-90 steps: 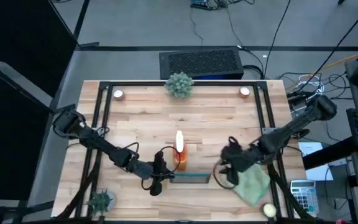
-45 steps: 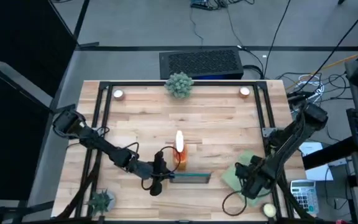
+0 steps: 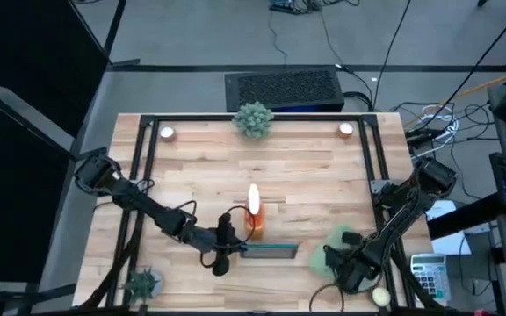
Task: Apply microfiber cloth
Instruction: Wipe the front of the tablet using the green microfiber cloth
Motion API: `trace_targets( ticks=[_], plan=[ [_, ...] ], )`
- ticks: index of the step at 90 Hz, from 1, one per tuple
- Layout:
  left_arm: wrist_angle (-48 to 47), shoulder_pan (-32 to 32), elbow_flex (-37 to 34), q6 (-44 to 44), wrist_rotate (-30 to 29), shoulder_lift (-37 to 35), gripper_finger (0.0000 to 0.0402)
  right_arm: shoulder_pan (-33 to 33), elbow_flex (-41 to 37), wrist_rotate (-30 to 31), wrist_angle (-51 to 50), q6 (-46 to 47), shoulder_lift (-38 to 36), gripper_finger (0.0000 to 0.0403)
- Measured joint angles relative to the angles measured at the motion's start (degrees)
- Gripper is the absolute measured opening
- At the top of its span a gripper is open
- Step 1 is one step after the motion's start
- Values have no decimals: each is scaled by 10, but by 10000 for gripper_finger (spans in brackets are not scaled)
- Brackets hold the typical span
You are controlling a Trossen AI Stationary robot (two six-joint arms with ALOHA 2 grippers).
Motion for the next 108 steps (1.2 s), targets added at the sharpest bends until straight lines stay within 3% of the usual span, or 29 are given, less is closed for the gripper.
trace_targets(
  ticks=[7, 21, 43, 54, 70, 90, 100, 108],
  plan=[
    [0, 1, 0, -1, 0, 0, 16, 0, 35, 59, 40, -37, -6, 4],
    [1, 5, 0, -7, -4, 0, 16, -31, 82, 238, 166, -186, 27, 2],
    [2, 10, 0, -17, -16, 0, 16, -133, 125, 395, 338, -471, 153, 1],
    [-3, 10, 0, -29, -30, 0, 15, -183, 143, 393, 406, -538, 212, 1],
    [-4, 10, -1, -27, -34, 0, 15, -203, 162, 340, 408, -529, 253, 0],
    [-1, 10, 0, -31, -24, 0, 15, -164, 162, 316, 213, -440, 227, 0],
    [1, 9, 0, -27, -24, 0, 15, -144, 156, 334, 114, -393, 193, 0],
    [0, 9, 0, -27, -26, 0, 15, -143, 158, 386, 79, -375, 155, 0]
  ],
)
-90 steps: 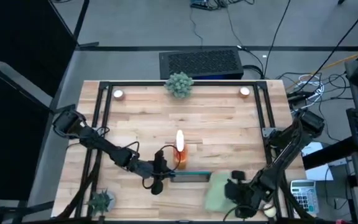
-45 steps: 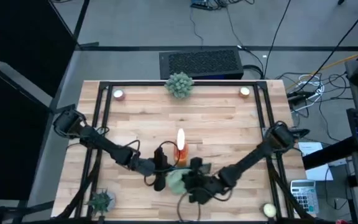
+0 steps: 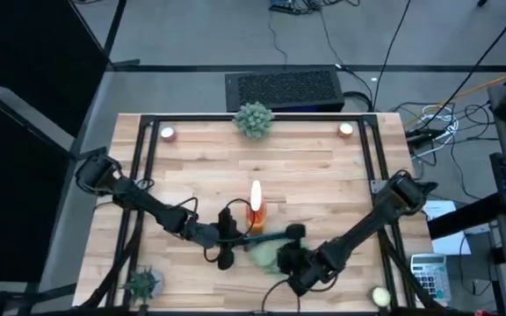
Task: Apply microfiber cloth
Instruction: Wipe the front of the tablet using the green microfiber cloth
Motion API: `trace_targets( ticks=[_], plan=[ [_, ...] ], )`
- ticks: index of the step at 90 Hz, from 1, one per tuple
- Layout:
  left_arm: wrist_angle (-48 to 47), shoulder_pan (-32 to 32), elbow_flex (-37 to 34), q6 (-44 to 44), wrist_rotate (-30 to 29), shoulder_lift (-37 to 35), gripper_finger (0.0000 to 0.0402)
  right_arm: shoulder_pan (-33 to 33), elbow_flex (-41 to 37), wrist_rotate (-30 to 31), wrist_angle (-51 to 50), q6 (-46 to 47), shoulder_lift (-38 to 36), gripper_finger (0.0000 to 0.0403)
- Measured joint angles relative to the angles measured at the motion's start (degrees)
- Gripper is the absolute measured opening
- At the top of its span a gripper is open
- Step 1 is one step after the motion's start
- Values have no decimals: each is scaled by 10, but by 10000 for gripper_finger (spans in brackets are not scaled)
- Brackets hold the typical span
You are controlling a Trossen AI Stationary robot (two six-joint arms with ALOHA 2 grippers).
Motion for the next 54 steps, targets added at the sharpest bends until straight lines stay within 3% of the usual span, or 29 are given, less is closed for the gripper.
trace_targets(
  ticks=[15, 30, 43, 54],
  plan=[
    [-7, 0, 0, -4, -7, 0, 15, -33, -1, 46, 87, -37, -6, 0],
    [-4, 0, 0, 1, -3, 0, 15, -48, 3, -50, 173, -69, 48, 0],
    [-4, 0, 0, -3, 1, 0, 15, -15, 2, -66, 64, -13, 65, 0],
    [-4, -1, 1, 6, 6, 0, 15, 10, 19, -77, -105, 59, 48, 0]
  ],
)
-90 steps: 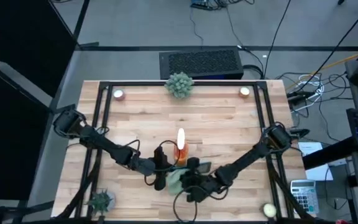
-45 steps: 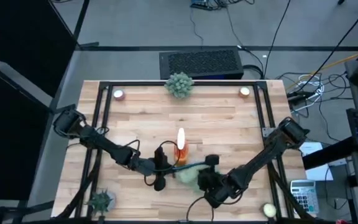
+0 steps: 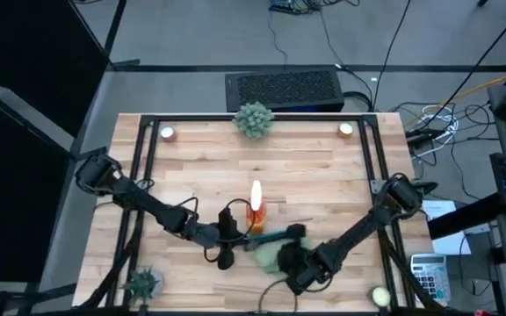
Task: Apply microfiber cloth
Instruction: Wipe the front of the tablet using the green microfiber cloth
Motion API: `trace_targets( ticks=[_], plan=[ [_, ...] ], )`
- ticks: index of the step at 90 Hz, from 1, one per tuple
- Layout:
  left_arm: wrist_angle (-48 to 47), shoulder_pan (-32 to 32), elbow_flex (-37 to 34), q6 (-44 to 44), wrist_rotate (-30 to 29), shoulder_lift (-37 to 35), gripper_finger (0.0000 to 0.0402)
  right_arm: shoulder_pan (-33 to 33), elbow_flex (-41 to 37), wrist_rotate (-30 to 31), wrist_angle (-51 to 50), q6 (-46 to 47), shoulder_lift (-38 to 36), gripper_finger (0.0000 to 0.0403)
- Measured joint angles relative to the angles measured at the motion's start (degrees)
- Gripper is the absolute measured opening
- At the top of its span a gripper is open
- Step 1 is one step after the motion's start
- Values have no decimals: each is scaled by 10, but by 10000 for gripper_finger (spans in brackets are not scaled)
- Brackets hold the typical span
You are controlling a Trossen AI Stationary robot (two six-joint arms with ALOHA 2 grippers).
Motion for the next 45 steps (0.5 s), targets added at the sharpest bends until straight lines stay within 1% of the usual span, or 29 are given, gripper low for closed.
trace_targets(
  ticks=[6, 12, 17, 25, 33, 40, 45],
  plan=[
    [1, 0, 0, 5, -3, 0, 15, 3, 18, 21, -68, 26, -16, 0],
    [0, 0, 0, 4, -9, -1, 15, -2, 29, 64, -90, 34, -30, 0],
    [-1, 1, 0, 4, -11, -1, 15, -10, 33, 102, -72, 30, -36, 0],
    [-4, 1, 0, 0, -11, -1, 15, -28, 35, 141, 9, -7, -43, 0],
    [-4, 1, -1, -1, -12, -1, 15, -49, 33, 134, 120, -59, -33, 0],
    [-4, 1, -1, 1, -10, -1, 15, -61, 31, 94, 205, -104, -7, 0],
    [-3, 1, -1, 5, -7, -1, 15, -64, 31, 62, 239, -128, 14, 0]
  ],
)
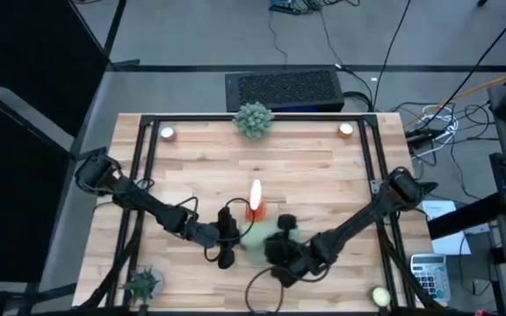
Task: Apply microfiber cloth
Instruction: Wipe the front of the tablet using the green microfiber cloth
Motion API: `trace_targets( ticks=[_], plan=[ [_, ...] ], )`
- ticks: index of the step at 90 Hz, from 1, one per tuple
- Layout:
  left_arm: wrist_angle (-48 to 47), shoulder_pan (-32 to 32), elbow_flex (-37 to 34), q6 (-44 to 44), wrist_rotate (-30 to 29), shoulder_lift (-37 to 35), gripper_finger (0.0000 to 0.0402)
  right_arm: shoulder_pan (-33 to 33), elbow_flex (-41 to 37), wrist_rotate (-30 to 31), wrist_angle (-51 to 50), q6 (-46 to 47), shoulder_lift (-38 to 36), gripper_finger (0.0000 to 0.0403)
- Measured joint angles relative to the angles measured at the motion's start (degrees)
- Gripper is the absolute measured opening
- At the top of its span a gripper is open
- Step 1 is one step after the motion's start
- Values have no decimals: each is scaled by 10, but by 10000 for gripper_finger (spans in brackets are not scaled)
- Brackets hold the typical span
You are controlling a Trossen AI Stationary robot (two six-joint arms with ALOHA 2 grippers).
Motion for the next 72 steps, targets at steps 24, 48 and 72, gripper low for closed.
trace_targets(
  ticks=[24, 48, 72],
  plan=[
    [-1, 0, 0, -5, -2, 0, 15, 28, -1, -58, -137, 74, 42, 0],
    [-3, -1, 1, 1, 3, 0, 15, 43, -3, -38, -221, 126, -29, 0],
    [4, -1, 0, 1, 13, 0, 15, -1, -2, -37, 149, -138, 34, 0]
  ],
)
